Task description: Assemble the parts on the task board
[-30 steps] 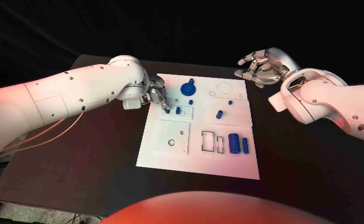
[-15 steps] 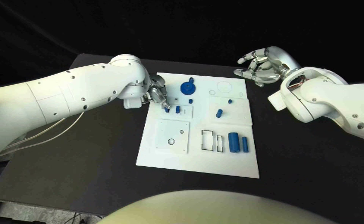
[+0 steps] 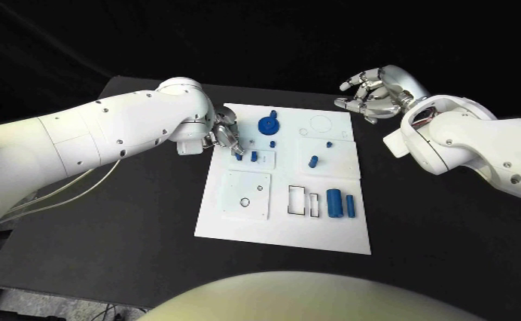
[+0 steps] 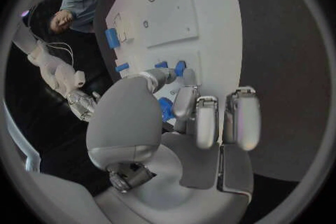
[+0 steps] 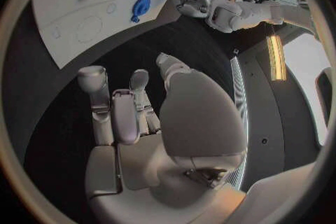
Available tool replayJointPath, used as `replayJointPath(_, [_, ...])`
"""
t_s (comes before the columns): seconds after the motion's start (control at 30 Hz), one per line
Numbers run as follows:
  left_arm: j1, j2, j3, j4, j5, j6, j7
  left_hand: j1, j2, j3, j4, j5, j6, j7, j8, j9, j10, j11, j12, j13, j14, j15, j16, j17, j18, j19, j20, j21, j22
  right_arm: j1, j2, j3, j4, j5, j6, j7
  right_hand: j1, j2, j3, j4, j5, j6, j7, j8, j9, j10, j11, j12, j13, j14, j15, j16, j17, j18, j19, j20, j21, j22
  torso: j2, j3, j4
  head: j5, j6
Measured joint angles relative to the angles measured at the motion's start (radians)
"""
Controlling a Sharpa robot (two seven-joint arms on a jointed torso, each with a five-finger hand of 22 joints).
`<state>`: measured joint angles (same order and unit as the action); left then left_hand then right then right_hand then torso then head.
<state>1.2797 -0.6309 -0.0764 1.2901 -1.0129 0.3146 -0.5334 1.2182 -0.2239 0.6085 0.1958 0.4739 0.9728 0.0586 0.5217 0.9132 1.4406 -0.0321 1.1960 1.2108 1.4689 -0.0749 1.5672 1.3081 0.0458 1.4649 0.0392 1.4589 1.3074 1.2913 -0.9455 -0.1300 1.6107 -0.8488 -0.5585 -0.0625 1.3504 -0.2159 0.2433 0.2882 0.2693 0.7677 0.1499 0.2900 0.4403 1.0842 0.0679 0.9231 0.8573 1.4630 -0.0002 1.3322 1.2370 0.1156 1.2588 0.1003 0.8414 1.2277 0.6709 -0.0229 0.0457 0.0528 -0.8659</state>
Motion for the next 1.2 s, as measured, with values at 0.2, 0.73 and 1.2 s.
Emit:
replayJointPath(0.2, [0.000,0.002,-0.002,-0.004,0.004,-0.001,-0.001,-0.044,-0.015,0.032,-0.057,0.008,0.016,-0.013,-0.008,-0.001,0.004,-0.004,0.000,-0.002,-0.004,-0.004,0.000,0.000,0.000,0.000,0.000,0.000,0.000,0.000,0.000,0.000,-0.001,0.001,0.000,0.000,0.000,0.000,0.000,0.000,0.000,-0.002,-0.002,0.000,-0.001,0.000,0.000,0.000,-0.001,0.000,0.000,0.000,0.000,0.000,0.000,0.000,-0.003,-0.001,-0.001,0.0000,-0.0001,0.000,-0.001])
replayJointPath(0.73, [-0.002,0.004,-0.004,-0.015,0.017,-0.007,-0.012,-0.116,-0.016,-0.016,-0.042,-0.081,0.059,-0.052,-0.038,-0.018,0.007,-0.007,0.000,-0.002,-0.004,-0.011,0.000,0.000,0.000,0.002,-0.009,0.000,0.000,0.000,0.000,0.000,-0.002,0.003,0.000,0.002,0.000,0.000,0.000,0.000,0.000,-0.002,-0.002,0.000,0.000,0.000,0.000,0.000,-0.001,0.000,0.000,0.000,0.000,0.000,0.000,0.000,-0.003,-0.001,-0.001,0.0000,0.0001,-0.001,-0.001])
replayJointPath(1.2, [-0.004,0.008,-0.005,-0.023,0.019,-0.019,-0.024,-0.137,-0.029,-0.122,0.042,-0.147,0.068,-0.043,-0.061,-0.022,0.007,-0.007,0.000,0.001,-0.004,-0.011,0.000,0.000,0.000,0.004,-0.011,0.000,0.000,0.000,0.000,0.000,-0.002,0.004,-0.001,0.003,0.000,0.000,0.000,0.000,0.000,-0.002,-0.002,0.000,-0.002,0.000,0.000,0.000,-0.006,0.000,0.000,-0.006,-0.002,0.015,0.000,0.000,-0.007,-0.003,-0.001,-0.0001,-0.0003,-0.001,0.000])
